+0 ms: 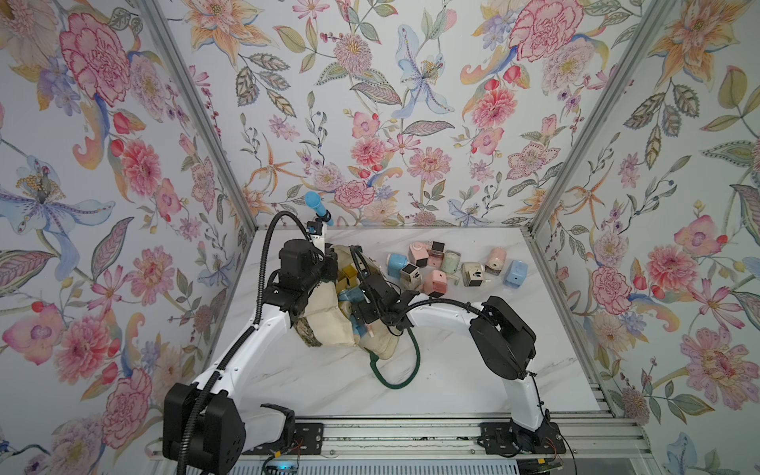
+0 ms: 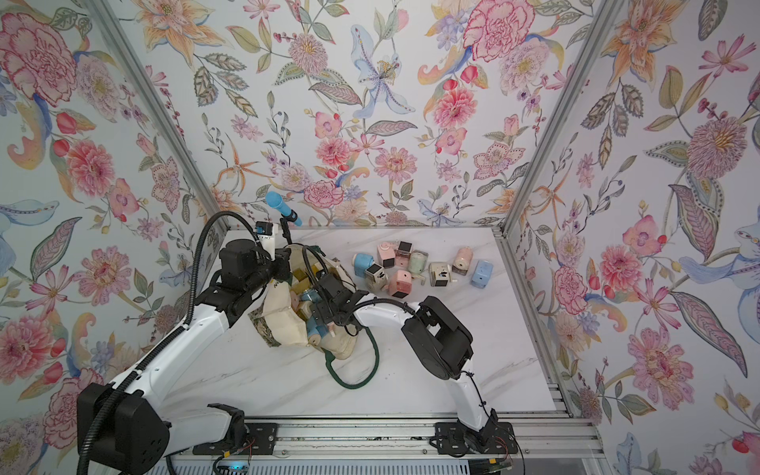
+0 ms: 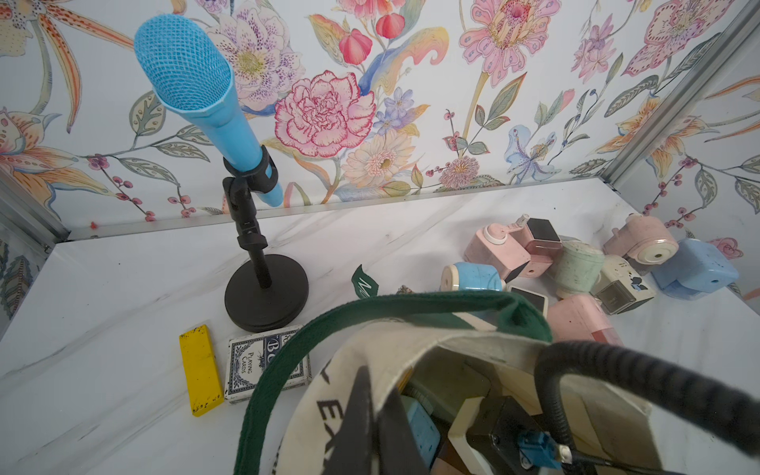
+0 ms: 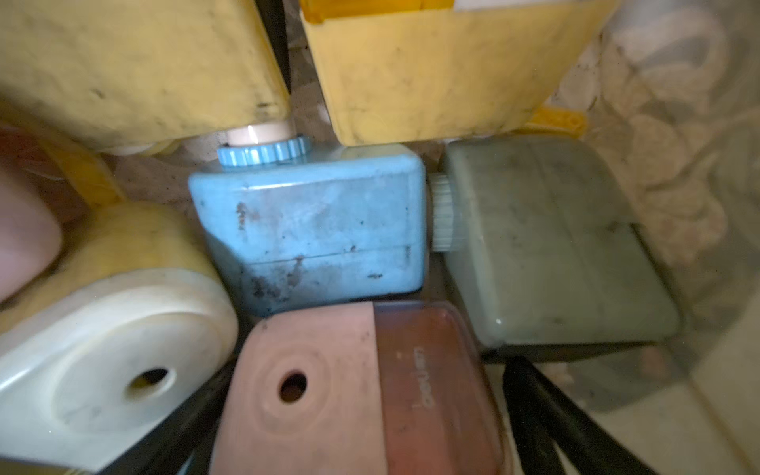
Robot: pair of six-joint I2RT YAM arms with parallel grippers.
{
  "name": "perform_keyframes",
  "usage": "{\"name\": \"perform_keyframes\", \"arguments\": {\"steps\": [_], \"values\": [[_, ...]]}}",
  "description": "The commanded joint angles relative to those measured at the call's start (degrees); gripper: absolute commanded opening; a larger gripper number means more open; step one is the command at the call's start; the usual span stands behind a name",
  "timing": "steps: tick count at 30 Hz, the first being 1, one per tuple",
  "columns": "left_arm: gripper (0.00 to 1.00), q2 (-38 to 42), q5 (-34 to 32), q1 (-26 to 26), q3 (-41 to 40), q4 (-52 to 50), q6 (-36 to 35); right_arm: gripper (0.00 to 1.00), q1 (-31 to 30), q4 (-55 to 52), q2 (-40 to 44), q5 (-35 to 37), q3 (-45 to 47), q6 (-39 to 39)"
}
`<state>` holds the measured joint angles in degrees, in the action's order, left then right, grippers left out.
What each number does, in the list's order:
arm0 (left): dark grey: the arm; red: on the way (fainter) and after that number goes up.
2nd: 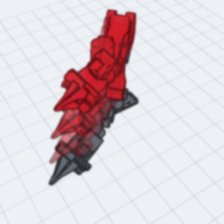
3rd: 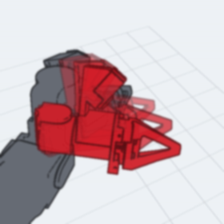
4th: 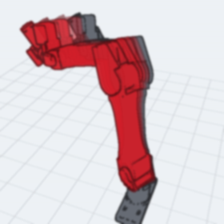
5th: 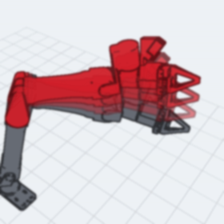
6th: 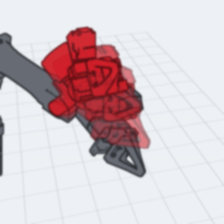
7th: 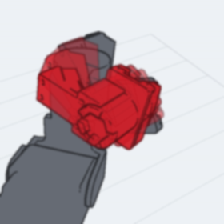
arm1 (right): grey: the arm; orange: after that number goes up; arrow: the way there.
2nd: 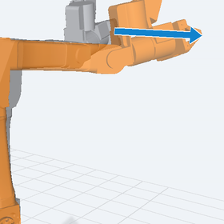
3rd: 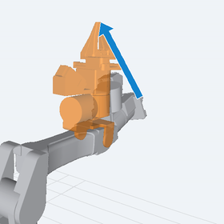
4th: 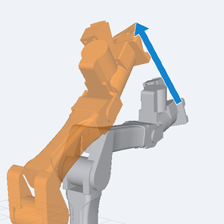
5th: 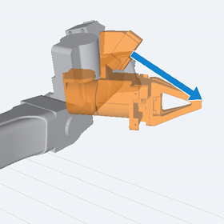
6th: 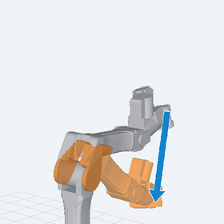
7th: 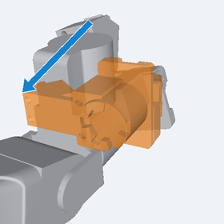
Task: Take out the pencil sharpeners from the tote bags
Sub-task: Pick up the pencil sharpener from the canvas bag.
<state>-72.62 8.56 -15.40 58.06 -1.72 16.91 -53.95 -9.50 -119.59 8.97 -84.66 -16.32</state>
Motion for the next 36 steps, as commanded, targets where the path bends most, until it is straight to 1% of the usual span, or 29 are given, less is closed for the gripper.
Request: {"name": "perform_keyframes", "arguments": {"steps": [1,2,6,10,20,31,36], "values": [[0.0,2.04,0.15,-0.22,2.53,6.35,-0.76,0.9,-0.45,-4.84,-3.05,-4.89,0.62,-0.38],[0.0,1.98,0.14,-0.28,2.62,6.33,-0.75,0.89,-0.39,-4.89,-3.15,-4.93,0.72,-0.43],[0.0,1.96,0.23,-0.2,2.57,6.27,-0.73,0.79,-0.55,-4.96,-2.97,-5.3,0.88,0.02],[0.0,1.98,0.23,-0.18,2.59,6.21,-0.73,0.75,-1.53,-4.83,-1.11,-4.95,1.67,1.7],[0.0,1.78,0.14,-0.18,2.71,6.13,-0.73,0.71,-5.87,-0.77,5.5,-0.09,5.42,7.98],[0.0,1.95,0.06,-0.19,2.6,6.14,-0.82,0.67,-6.56,5.52,13.63,-0.19,11.82,9.83],[0.0,2.02,0.06,-0.2,2.67,6.19,-0.81,0.67,-6.59,9.8,18.39,-2.74,15.58,10.86]]}}
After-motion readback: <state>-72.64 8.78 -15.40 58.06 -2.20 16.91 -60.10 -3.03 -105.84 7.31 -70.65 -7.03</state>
